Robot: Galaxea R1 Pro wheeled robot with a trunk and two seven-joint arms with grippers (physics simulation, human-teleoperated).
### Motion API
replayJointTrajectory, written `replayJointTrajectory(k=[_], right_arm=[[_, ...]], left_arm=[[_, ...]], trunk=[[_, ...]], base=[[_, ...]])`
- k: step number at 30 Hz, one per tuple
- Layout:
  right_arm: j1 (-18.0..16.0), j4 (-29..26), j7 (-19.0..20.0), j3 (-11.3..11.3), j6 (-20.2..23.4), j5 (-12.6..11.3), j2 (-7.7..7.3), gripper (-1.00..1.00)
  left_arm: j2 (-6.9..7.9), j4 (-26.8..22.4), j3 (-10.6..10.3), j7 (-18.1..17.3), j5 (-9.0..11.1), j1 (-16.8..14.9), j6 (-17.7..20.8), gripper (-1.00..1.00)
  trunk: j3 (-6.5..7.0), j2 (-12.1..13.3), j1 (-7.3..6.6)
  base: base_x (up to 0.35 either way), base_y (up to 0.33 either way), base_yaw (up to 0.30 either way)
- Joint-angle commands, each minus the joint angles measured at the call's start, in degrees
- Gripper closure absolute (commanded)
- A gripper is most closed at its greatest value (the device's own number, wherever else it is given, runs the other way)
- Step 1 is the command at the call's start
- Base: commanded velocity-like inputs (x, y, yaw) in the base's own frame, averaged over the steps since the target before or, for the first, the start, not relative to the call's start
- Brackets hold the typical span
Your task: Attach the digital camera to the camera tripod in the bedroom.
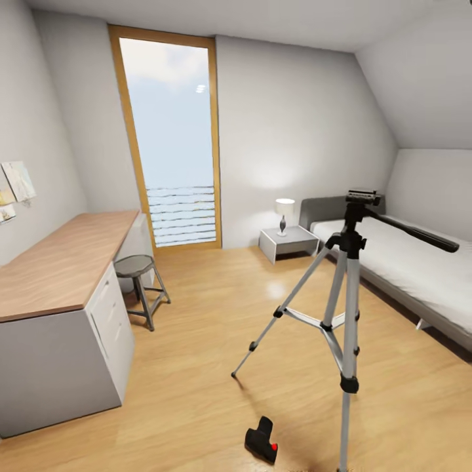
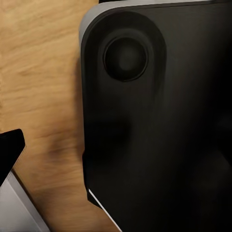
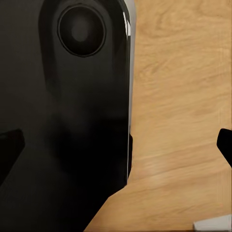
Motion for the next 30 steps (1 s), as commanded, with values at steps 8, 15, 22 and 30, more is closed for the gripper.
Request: replayJointTrajectory(k=[8, 15, 22, 30], right_arm=[[-0.08, 0.19, -0.01, 0.02, -0.38, 0.02, 0.00, -1.00], [-0.07, 0.19, -0.01, 0.02, -0.38, 0.02, 0.00, -1.00], [-0.09, 0.19, -0.01, 0.02, -0.38, 0.02, 0.00, -1.00], [-0.07, 0.19, -0.01, 0.02, -0.38, 0.02, 0.00, -1.00]], left_arm=[[0.01, -0.10, 0.00, 0.00, 0.03, 0.03, 0.02, -1.00], [0.01, -0.10, 0.00, 0.00, 0.03, 0.03, 0.02, -1.00], [0.01, -0.10, -0.03, 0.00, 0.03, 0.03, 0.02, -1.00], [0.01, -0.10, 0.00, 0.00, 0.03, 0.03, 0.02, -1.00]], trunk=[[-0.04, -0.02, 0.00], [-0.04, -0.02, 0.00], [-0.04, -0.02, 0.00], [-0.04, -0.02, 0.00]], base=[[0.000, 0.000, -0.300], [0.000, 0.000, -0.300], [0.000, 0.000, -0.298], [0.000, 0.000, -0.166]])
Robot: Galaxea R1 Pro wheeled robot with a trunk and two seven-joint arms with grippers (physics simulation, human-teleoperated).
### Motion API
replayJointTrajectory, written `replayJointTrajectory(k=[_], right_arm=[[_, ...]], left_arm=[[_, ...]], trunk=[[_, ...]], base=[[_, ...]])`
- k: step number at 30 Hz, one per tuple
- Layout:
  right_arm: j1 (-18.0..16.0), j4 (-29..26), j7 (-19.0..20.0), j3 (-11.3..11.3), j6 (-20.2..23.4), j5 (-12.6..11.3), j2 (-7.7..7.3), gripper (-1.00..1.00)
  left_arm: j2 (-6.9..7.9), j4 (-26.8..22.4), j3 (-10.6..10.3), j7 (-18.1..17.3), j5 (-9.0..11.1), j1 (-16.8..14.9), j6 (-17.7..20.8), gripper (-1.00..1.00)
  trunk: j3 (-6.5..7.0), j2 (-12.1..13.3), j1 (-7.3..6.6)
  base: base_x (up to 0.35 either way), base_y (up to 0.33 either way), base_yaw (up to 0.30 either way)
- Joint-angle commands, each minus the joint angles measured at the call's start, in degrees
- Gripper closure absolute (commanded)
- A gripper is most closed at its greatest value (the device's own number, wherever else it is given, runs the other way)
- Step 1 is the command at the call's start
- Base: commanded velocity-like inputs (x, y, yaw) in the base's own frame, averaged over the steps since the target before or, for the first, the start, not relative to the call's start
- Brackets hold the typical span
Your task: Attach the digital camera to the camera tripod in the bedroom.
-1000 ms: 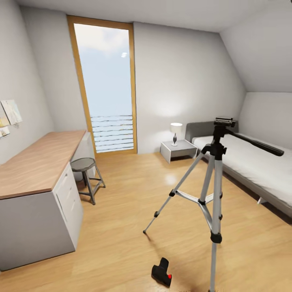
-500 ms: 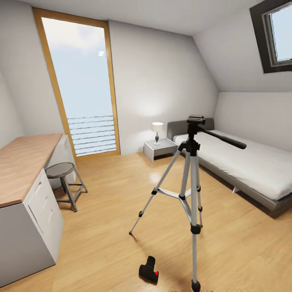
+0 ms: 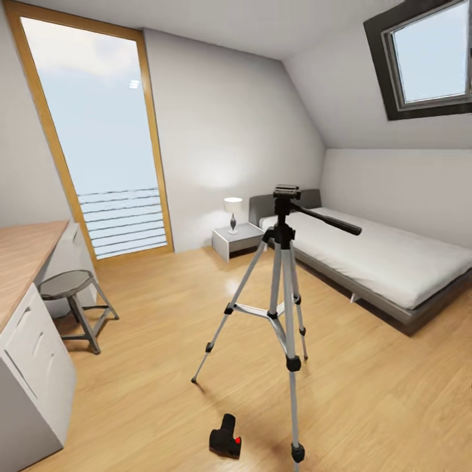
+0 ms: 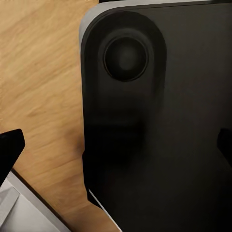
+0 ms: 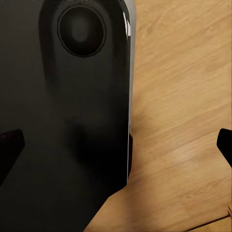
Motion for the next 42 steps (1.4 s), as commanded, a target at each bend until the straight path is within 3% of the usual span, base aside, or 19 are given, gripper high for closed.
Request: replayJointTrajectory(k=[1, 15, 42], right_arm=[[-0.06, 0.20, -0.01, 0.02, -0.40, 0.02, 0.00, -1.00], [-0.09, 0.20, -0.01, 0.02, -0.39, 0.02, 0.00, -1.00], [-0.06, 0.20, -0.01, -0.04, -0.40, 0.02, 0.00, -1.00]], left_arm=[[0.00, -0.11, 0.00, 0.00, 0.03, 0.03, 0.02, -1.00], [0.00, -0.11, 0.00, 0.00, 0.03, 0.03, 0.02, -1.00], [-0.03, -0.11, -0.01, 0.00, 0.03, 0.03, 0.02, -1.00]], trunk=[[-0.04, -0.02, 0.00], [-0.04, -0.02, 0.00], [-0.04, -0.02, 0.00]], base=[[0.000, 0.012, -0.063], [0.101, 0.216, -0.009], [0.045, 0.027, 0.000]])
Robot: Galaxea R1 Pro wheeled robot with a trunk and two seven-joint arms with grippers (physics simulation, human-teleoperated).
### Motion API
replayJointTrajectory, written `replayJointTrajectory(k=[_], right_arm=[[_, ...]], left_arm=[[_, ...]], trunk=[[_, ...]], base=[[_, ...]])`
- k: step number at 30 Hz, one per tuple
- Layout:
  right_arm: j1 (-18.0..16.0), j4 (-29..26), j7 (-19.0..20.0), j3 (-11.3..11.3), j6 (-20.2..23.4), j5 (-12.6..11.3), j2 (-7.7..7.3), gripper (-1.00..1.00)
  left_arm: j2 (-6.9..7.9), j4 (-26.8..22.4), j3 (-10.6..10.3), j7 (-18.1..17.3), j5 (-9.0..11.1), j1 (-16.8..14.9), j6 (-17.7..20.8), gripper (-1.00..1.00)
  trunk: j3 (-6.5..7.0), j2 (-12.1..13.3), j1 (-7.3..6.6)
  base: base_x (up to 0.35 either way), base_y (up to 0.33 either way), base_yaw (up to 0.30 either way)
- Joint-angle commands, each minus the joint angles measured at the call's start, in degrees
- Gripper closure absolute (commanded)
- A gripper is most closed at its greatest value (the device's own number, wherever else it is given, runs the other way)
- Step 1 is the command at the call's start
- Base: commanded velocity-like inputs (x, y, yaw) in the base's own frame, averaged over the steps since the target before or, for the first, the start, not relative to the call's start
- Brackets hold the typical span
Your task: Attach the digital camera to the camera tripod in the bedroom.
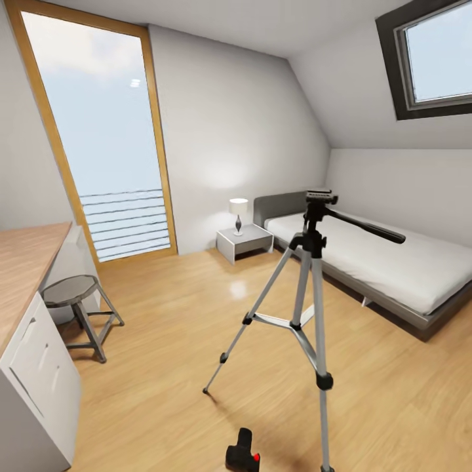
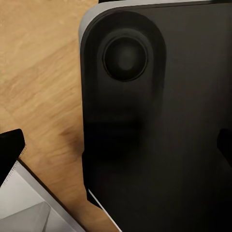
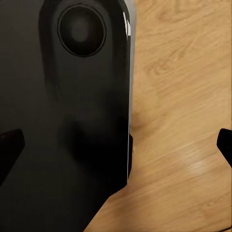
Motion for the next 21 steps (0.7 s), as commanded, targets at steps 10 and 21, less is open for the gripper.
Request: replayJointTrajectory(k=[10, 21], right_arm=[[-0.12, 0.20, -0.01, -0.01, -0.40, -0.01, 0.00, -1.00], [-0.11, 0.20, -0.01, -0.01, -0.40, -0.01, 0.00, -1.00]], left_arm=[[0.04, -0.11, 0.01, 0.00, 0.03, 0.03, 0.01, -1.00], [0.04, -0.11, 0.01, 0.00, 0.03, 0.03, 0.00, -1.00]], trunk=[[-0.04, -0.02, 0.02], [-0.04, -0.02, 0.02]], base=[[0.216, 0.114, -0.073], [0.023, 0.007, -0.285]])
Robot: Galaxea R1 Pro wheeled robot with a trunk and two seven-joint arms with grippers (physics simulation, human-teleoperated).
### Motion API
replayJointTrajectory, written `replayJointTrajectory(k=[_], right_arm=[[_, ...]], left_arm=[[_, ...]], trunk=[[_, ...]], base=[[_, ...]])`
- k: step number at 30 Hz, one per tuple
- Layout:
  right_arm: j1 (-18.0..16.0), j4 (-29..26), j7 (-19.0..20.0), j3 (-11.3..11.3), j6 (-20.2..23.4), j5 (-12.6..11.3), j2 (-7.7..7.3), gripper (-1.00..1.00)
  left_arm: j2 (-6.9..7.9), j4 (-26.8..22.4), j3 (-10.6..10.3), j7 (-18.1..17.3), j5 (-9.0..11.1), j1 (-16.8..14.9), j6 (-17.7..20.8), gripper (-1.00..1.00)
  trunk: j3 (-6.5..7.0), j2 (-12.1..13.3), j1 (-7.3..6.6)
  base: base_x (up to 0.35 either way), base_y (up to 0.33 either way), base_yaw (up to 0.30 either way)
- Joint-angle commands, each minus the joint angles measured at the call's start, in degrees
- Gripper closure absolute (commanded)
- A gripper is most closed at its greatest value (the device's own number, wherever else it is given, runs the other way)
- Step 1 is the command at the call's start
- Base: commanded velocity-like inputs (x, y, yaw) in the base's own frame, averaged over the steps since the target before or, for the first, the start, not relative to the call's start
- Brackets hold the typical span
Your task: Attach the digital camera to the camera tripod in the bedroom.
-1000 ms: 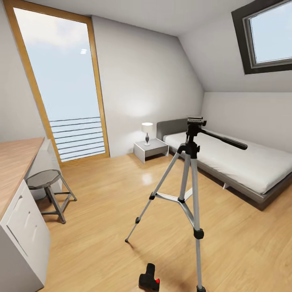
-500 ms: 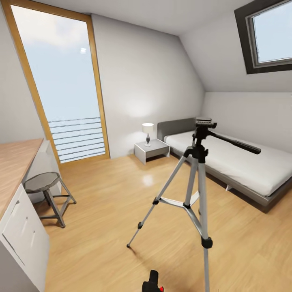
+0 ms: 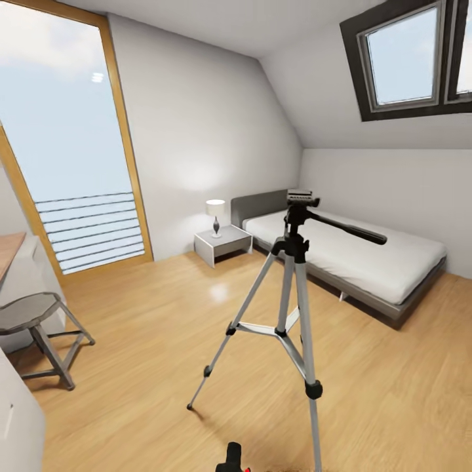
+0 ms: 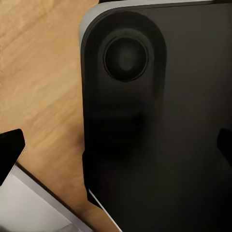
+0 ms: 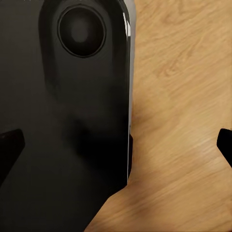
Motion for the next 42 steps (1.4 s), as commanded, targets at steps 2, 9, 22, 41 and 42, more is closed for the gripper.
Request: replayJointTrajectory(k=[2, 9, 22, 41, 42], right_arm=[[-0.09, 0.19, -0.01, 0.01, -0.38, -0.01, 0.00, -1.00], [-0.06, 0.19, -0.01, 0.01, -0.38, 0.00, 0.00, -1.00], [-0.06, 0.19, -0.01, 0.01, -0.43, -0.01, 0.00, -1.00], [-0.07, 0.19, -0.01, 0.03, -3.30, 0.04, 0.00, -1.00], [-0.08, 0.19, -0.01, 0.03, -3.31, 0.04, 0.00, -1.00]], left_arm=[[0.01, -0.10, 0.00, 0.00, 0.03, 0.03, 0.02, -1.00], [0.01, -0.10, 0.00, 0.00, 0.03, 0.03, 0.02, -1.00], [0.01, -0.10, 0.00, 0.00, 0.03, 0.03, 0.03, -1.00], [0.01, -0.10, 0.00, 0.00, 0.03, 0.03, 0.03, -1.00], [0.01, -0.10, 0.00, 0.00, 0.03, 0.03, 0.03, -1.00]], trunk=[[-0.04, -0.02, 0.00], [-0.04, -0.02, 0.00], [-0.04, -0.02, 0.00], [-0.04, -0.02, 0.00], [-0.04, -0.02, 0.00]], base=[[0.004, 0.001, -0.298], [0.001, 0.000, -0.299], [0.000, 0.000, -0.268], [0.032, 0.000, -0.033], [0.120, 0.000, -0.001]])
